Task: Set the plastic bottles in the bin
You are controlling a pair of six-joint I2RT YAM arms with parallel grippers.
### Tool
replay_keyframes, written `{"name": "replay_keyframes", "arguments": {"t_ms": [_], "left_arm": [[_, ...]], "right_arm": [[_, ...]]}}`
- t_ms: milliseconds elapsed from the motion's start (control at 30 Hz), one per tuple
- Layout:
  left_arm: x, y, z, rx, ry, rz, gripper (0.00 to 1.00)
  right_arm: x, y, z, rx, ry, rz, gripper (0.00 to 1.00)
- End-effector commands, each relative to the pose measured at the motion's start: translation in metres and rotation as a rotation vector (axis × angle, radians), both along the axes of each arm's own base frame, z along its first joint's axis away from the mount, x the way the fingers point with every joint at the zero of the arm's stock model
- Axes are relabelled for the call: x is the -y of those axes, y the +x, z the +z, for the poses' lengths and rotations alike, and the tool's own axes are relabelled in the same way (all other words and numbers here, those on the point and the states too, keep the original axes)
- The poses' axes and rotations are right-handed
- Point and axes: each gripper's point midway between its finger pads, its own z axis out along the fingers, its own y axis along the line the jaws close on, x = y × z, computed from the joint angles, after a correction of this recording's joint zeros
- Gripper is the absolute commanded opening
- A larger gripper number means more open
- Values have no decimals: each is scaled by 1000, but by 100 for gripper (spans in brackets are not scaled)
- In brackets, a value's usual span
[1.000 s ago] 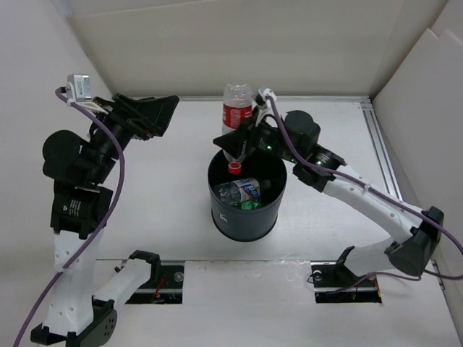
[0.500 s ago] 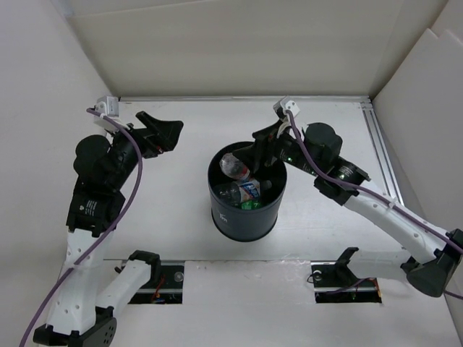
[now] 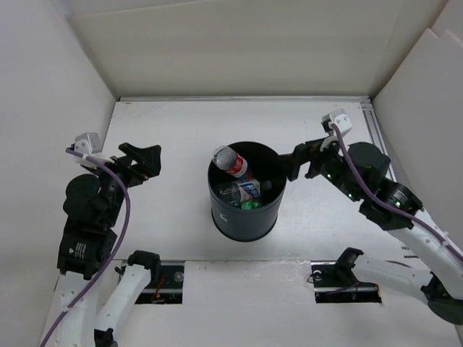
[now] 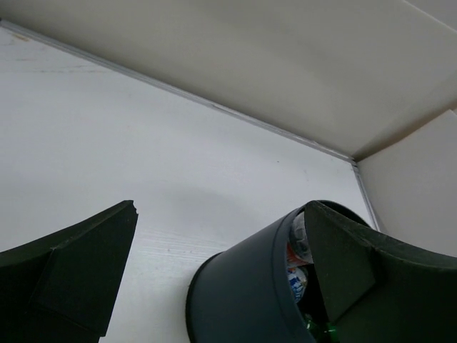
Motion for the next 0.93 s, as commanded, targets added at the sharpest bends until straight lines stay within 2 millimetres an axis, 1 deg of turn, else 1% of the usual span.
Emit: {"name": "replay_keyframes", "arguments": {"t_ms": [0, 33, 67, 100, 200, 233, 267, 300, 333, 367, 400, 433, 467, 567, 667, 700, 733, 767, 800, 833, 900], "left_arm": [[-22, -9, -22, -28, 43, 103, 100], [-26, -11, -23, -23, 43, 123, 100], [-29, -16, -25, -26, 45, 132, 100], [-30, -21, -28, -25, 44, 132, 100], [-36, -32, -37, -41, 51, 155, 100], [-40, -35, -43, -61, 58, 173, 100], [-45, -39, -45, -66, 62, 195, 100], [-49, -45, -45, -58, 60, 208, 100], [-52, -50, -42, -48, 49, 223, 100], [-56, -55, -46, -61, 54, 238, 100], [-57, -61, -43, -45, 49, 238, 100], [-61, -65, -40, -29, 44, 252, 100], [-64, -73, -38, -6, 37, 262, 100], [-67, -87, -32, 47, 17, 263, 100], [-66, -91, -30, 65, 11, 251, 100], [-66, -91, -30, 65, 11, 251, 100], [-65, -89, -31, 57, 14, 251, 100], [-65, -89, -33, 48, 17, 250, 100], [-65, -87, -34, 39, 20, 250, 100], [-63, -85, -36, 29, 32, 241, 100], [-62, -82, -37, 18, 37, 240, 100]], "right_arm": [[48, -18, 7, 9, -43, -121, 100], [55, -21, 8, 11, -43, -135, 100], [65, -25, 4, 3, -59, -158, 100], [74, -32, 8, 14, -48, -168, 100], [92, -45, 1, -8, -55, -195, 100], [102, -51, 3, 3, -45, -207, 100], [107, -56, 6, 3, -27, -209, 100], [116, -64, 4, 0, -19, -219, 100], [120, -68, 3, -7, -6, -222, 100], [126, -71, 2, -11, 0, -233, 100], [130, -76, -3, -27, -1, -236, 100], [136, -79, -4, -24, -1, -248, 100], [143, -86, -3, -17, 27, -249, 100], [159, -100, 1, 5, 69, -262, 100], [167, -108, 6, 16, 99, -262, 100], [170, -110, 4, 13, 94, -263, 100], [172, -112, 6, 10, 106, -264, 100], [172, -113, 2, 2, 95, -264, 100], [173, -114, 5, 7, 102, -264, 100], [174, -114, 3, 2, 95, -264, 100], [171, -112, 0, -13, 88, -266, 100]]}}
